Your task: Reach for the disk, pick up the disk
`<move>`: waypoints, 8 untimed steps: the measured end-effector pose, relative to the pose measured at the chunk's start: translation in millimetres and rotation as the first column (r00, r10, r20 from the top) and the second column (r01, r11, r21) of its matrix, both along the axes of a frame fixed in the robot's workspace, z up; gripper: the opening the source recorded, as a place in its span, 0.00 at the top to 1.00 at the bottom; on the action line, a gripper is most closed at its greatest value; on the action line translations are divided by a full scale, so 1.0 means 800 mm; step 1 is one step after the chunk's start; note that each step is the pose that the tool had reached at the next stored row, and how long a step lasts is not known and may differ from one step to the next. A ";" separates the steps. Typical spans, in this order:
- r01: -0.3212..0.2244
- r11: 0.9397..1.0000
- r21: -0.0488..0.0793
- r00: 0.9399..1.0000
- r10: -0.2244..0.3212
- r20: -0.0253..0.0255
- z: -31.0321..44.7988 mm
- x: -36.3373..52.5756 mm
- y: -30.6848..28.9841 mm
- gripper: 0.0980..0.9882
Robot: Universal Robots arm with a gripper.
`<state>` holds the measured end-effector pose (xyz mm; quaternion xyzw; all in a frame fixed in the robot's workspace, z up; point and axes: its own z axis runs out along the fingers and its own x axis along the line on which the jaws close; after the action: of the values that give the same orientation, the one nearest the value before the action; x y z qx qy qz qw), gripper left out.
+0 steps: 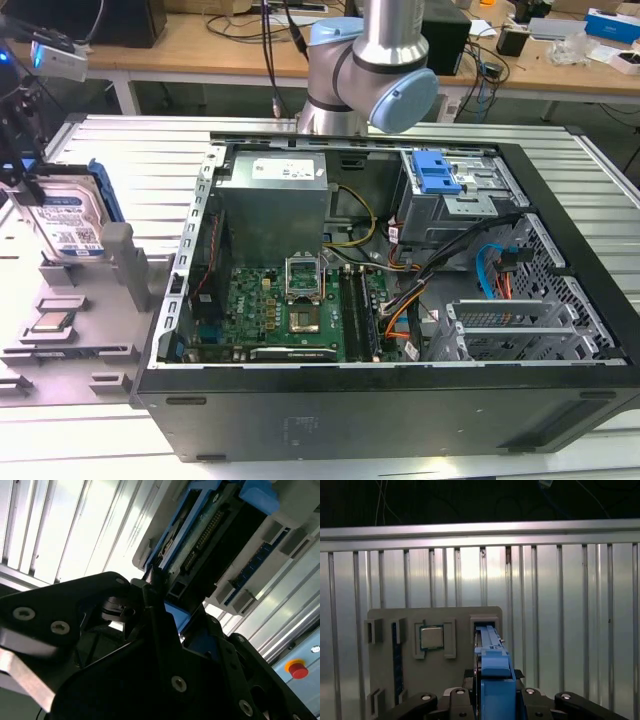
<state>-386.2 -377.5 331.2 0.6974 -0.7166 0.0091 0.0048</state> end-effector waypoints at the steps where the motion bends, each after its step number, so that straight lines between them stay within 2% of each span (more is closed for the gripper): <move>1: 0.000 1.000 0.000 1.000 0.000 0.000 0.0025 0.000 0.0000 0.70; 8: 0.000 1.000 0.000 1.000 0.000 0.000 0.0152 0.002 0.0000 0.70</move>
<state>-384.7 -377.4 343.4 0.6974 -0.7166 0.0091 0.0049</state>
